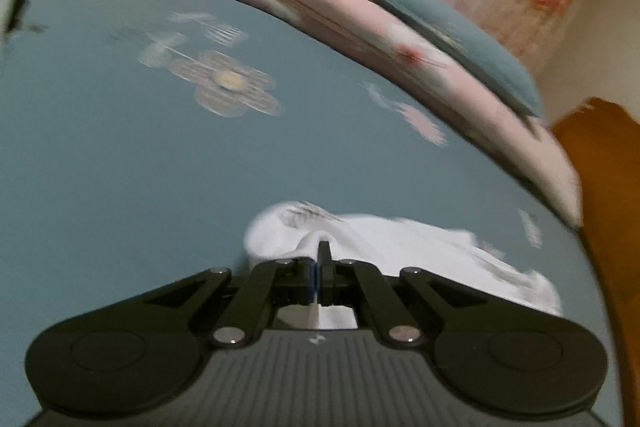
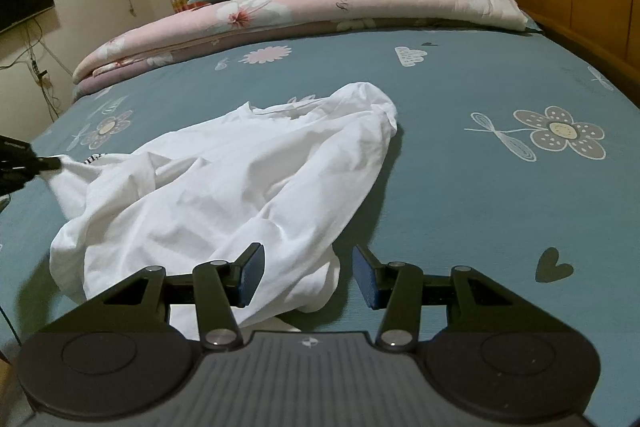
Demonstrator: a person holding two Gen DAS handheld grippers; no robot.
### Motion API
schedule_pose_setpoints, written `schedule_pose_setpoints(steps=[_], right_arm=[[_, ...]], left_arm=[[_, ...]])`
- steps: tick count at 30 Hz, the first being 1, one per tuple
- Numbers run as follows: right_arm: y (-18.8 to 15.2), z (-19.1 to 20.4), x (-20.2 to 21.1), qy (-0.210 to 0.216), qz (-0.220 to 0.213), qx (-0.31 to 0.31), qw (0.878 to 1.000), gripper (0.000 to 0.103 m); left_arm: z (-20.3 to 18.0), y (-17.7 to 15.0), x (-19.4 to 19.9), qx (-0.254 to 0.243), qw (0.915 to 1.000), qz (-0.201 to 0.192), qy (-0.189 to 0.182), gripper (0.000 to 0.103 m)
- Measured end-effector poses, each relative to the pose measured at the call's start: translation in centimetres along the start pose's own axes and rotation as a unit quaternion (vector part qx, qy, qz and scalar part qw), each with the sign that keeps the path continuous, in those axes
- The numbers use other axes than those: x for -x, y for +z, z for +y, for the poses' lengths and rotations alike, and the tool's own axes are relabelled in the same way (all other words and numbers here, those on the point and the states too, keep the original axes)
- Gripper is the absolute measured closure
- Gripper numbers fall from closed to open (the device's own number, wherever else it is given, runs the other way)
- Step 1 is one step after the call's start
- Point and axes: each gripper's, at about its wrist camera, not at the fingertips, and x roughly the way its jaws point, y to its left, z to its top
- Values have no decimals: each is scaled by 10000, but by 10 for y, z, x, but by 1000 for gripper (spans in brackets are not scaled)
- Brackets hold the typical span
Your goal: Fold clothes
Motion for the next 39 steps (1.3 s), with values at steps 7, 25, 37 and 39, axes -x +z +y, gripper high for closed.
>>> schedule_pose_setpoints(steps=[7,25,37,39], right_arm=[[2,2,-3,-66,49,48,10000,49],[3,25,-1,14,133,308,9994,49],[5,25,9,-14,25,294,9996,49],[6,25,10,-7,6,281,9996,49]], left_arm=[[62,10,-8,410,9983,268,318,103],[74,-67,-22,1017,9895,610,-822,61],[73,-31,33,25,9989,473,31,102],[84,-17,49,-51,9990,367,245,102]])
